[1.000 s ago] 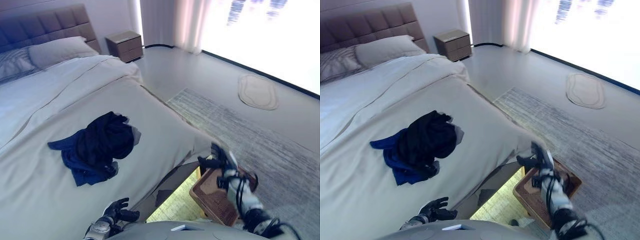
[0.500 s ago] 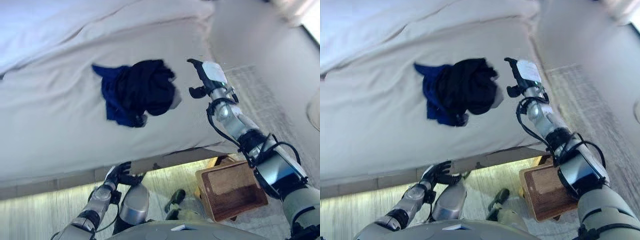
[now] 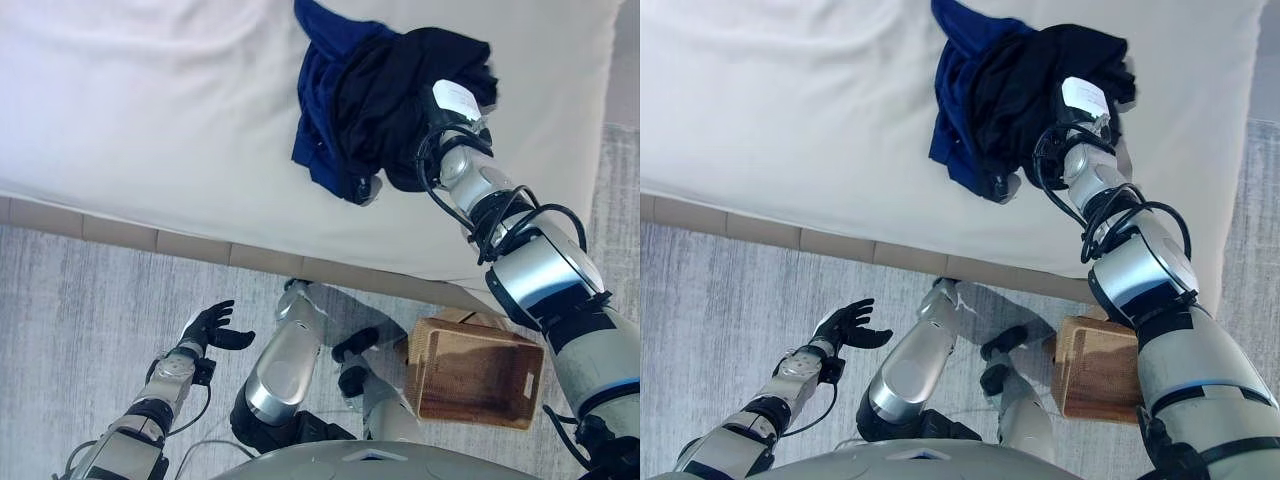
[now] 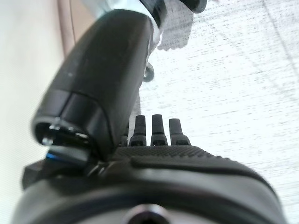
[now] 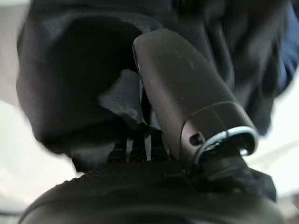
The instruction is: Pick up the clothes from the bed and place them into the basket
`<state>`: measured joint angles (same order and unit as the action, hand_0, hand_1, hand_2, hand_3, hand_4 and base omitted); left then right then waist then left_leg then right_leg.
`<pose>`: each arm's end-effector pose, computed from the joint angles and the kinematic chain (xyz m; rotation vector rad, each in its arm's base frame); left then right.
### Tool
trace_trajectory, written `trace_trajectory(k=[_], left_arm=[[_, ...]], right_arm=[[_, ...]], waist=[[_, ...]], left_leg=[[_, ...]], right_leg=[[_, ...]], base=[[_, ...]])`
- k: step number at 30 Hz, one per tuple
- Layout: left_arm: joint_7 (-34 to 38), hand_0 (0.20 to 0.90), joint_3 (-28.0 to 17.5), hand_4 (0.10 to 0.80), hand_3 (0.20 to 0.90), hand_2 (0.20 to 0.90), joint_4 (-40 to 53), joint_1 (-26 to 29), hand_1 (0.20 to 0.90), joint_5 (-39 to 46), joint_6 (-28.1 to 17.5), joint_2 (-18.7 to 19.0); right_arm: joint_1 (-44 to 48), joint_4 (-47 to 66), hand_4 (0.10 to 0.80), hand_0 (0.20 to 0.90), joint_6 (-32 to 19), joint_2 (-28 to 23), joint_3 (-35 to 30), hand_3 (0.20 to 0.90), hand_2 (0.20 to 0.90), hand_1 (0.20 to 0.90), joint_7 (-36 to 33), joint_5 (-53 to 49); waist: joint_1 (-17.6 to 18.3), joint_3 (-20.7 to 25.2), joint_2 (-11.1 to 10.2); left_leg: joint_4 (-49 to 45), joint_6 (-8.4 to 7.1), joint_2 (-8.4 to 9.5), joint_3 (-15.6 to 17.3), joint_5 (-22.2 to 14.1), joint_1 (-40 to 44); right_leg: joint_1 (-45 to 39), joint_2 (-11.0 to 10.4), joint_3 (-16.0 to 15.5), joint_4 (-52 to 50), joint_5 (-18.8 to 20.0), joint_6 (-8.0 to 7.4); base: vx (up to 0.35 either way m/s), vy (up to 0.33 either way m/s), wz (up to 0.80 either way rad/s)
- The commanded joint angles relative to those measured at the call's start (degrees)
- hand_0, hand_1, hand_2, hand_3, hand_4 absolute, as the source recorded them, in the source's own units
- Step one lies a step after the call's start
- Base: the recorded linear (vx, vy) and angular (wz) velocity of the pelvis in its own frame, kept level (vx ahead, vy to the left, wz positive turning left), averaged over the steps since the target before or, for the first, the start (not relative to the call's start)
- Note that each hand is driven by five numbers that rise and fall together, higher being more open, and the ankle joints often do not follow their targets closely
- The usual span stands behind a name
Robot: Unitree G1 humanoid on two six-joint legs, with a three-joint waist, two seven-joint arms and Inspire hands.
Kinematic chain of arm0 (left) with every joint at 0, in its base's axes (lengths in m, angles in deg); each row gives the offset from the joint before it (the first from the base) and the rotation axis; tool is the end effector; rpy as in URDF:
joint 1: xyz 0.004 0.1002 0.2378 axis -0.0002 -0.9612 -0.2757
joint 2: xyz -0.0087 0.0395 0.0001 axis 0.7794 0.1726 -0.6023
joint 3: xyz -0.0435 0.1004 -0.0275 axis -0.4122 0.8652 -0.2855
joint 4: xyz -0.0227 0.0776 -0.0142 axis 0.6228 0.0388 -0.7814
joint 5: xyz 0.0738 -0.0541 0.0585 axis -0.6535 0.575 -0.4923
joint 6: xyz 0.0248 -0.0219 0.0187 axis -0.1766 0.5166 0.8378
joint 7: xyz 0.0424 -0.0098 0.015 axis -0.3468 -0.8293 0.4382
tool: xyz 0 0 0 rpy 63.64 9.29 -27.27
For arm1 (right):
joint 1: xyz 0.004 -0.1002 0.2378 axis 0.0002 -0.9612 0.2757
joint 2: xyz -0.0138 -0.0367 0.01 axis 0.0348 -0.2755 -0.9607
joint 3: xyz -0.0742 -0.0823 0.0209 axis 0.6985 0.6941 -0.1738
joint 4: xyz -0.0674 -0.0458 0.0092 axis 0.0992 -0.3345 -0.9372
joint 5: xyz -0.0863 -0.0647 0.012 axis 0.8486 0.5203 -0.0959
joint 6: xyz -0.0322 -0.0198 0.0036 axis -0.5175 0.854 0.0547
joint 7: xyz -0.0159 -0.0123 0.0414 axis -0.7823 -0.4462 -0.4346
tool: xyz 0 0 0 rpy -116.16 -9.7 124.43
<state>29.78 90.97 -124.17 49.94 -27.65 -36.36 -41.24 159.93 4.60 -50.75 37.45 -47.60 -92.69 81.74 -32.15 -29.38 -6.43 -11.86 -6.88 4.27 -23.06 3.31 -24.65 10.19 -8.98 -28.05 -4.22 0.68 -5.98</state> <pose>0.1820 0.2562 -0.0763 0.3015 0.7186 0.0059 0.3942 -0.1823 0.1847 -1.2075 0.0583 -0.1599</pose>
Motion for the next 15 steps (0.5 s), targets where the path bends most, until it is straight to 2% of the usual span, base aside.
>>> trace_trajectory(k=[1, 2, 4, 8, 11, 12, 15], left_arm=[[-0.67, 0.900, 0.61, 0.800, 0.900, 0.900, 3.70, -5.10, 0.900, 2.17, -2.73, 1.95], [-0.60, 0.900, 0.60, 0.800, 0.900, 0.900, 3.94, -5.16, 0.900, 2.06, -2.69, 1.91], [0.06, 0.900, 1.18, 0.800, 0.900, 0.900, 4.56, -5.26, 0.900, 2.48, -2.51, 2.12], [1.17, 0.900, 1.03, 0.800, 0.900, 0.900, 4.25, -5.76, 0.900, 2.40, -2.88, 2.67], [2.12, 0.900, 0.91, 0.800, 0.900, 0.900, 3.93, -6.39, 0.900, 1.86, -2.93, 2.69], [2.49, 0.900, 0.79, 0.800, 0.900, 0.900, 3.78, -6.49, 0.900, 1.44, -2.95, 2.66], [3.04, 0.900, 0.01, 0.800, 0.900, 0.900, 3.24, -7.77, 0.900, -0.08, -2.49, 2.51]], right_arm=[[7.56, 1.44, 0.100, 0.300, 3.45, -0.60, 3.28, 0.200, 0.300, 0.300, -0.39, -1.43], [7.82, 1.49, 0.100, 0.300, 2.79, -0.75, 3.37, 0.200, 0.300, 0.300, -1.31, -2.56], [9.11, 2.84, 0.100, 0.300, -1.31, -1.13, 2.91, 0.200, 0.300, 0.300, -8.53, -7.71], [9.91, 9.41, 0.100, 0.300, -8.58, -4.13, 0.62, 0.200, 0.300, 0.300, -18.94, -7.16], [10.11, 19.47, 0.100, 0.300, -7.30, -6.91, -0.21, 0.200, 0.300, 0.300, -25.19, -5.61], [10.39, 23.38, 0.100, 0.300, -6.89, -8.27, -0.92, 0.200, 0.300, 0.300, -27.89, -4.87], [9.53, 33.83, 0.100, 0.300, -6.36, -12.39, -4.89, 0.200, 0.300, 0.300, -32.27, -3.76]], waist=[[-0.50, -0.41, -0.35], [-0.48, -0.41, -0.30], [-0.10, -0.41, -0.40], [1.64, -0.41, -1.80], [2.90, -0.41, -2.49], [3.63, -0.41, -2.76], [5.54, 0.83, -3.38]], left_leg=[[-1.51, 7.14, -0.18, 5.34, -4.39, -1.24], [-1.59, 7.13, -0.24, 5.27, -4.51, -1.51], [-1.46, 7.05, -0.64, 5.25, -4.69, -1.53], [-0.28, 6.95, -1.48, 6.08, -5.67, 0.73], [0.69, 7.03, -1.88, 6.93, -6.27, 3.28], [1.22, 7.21, -1.54, 7.19, -4.68, 3.54], [3.47, 7.25, -2.23, 8.42, -5.21, 8.47]], right_leg=[[2.07, -2.74, 1.56, -9.34, -0.37, -0.84], [2.56, -2.73, 1.45, -9.41, -0.20, -0.88], [3.29, -2.48, 1.44, -9.72, 0.32, -1.09], [2.38, -1.74, 2.77, -9.14, 0.90, -1.30], [1.31, -1.41, 4.12, -8.95, 0.84, -1.23], [1.23, -1.64, 4.01, -8.26, 2.12, -0.80], [-1.55, -1.00, 5.94, -7.06, 1.63, -0.94]], base=[[-0.082, 0.034, -0.04], [-0.072, 0.022, -0.05], [-0.044, -0.001, -0.06], [-0.039, -0.028, -0.11], [-0.060, -0.020, -0.23], [-0.090, 0.015, -0.37], [0.002, -0.022, -0.21]])
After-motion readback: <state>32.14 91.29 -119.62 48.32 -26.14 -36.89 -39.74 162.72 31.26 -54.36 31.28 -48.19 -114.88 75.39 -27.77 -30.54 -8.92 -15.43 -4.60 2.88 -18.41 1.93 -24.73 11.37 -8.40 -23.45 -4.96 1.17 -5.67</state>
